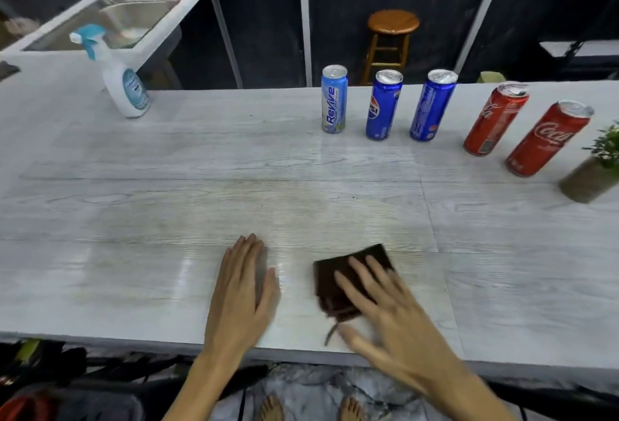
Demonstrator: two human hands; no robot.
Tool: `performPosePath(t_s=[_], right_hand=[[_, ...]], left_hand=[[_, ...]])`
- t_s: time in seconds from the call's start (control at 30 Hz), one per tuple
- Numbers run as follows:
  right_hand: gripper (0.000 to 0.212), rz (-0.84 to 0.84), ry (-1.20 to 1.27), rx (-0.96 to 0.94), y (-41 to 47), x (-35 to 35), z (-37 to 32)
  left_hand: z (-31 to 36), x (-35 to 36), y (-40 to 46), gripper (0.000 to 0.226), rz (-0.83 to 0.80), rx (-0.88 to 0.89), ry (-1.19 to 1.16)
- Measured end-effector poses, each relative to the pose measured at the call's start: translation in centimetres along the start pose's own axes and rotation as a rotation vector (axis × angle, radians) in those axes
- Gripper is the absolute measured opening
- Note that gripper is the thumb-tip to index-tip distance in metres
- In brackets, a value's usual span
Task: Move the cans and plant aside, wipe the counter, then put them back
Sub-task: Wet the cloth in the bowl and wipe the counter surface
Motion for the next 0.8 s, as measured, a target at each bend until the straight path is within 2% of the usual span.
performPosePath(t_s=[0.1,0.23,0.33,0.43,0.5,0.63,0.7,0.8], right_hand=[[0.078,-0.035,-0.050,0.152,1.9,-1.4,5.0],[0.078,0.009,-0.011,0.219,10.3,-2.2,3.9],[0.076,0.000,-0.036,0.121,12.2,-1.3,0.3],[0.075,-0.004,-0.033,-0.062,7.3,0.0,-2.7],[0.071,0.018,0.005,-0.089,3.2,0.2,-1.8],[0.068,0.000,0.056,0.083,0.7,-1.2,5.2],[0.069,0.007,0.049,0.175,2.8,-1.9,7.5],[0.073,0.020,-0.063,0.207,7.4,-1.7,7.3]], left_hand=[[0.0,0.4,0.1,0.060,0.003,-0.011,-0.010],[-0.2,0.6,0.1,0.063,-0.009,-0.011,-0.008],[-0.5,0.8,0.3,0.063,-0.015,-0.003,0.020],[-0.6,0.8,0.2,0.065,-0.040,-0.011,0.033],[-0.7,0.8,0.2,0.066,-0.051,-0.008,0.040],[-0.7,1.0,0.1,0.067,-0.051,-0.003,0.048],[-0.6,1.0,0.2,0.067,-0.048,0.000,0.043],[-0.4,0.9,0.1,0.065,-0.054,0.015,0.048]])
Point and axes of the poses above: each hand's wrist, its own y-axis towards the middle knuckle, its own x-axis out of the palm, z = x × y, the point moved 1 cm from there along y, towards the middle knuckle, and after that the axes turned 12 degrees about -y, right-handed, at the moved point
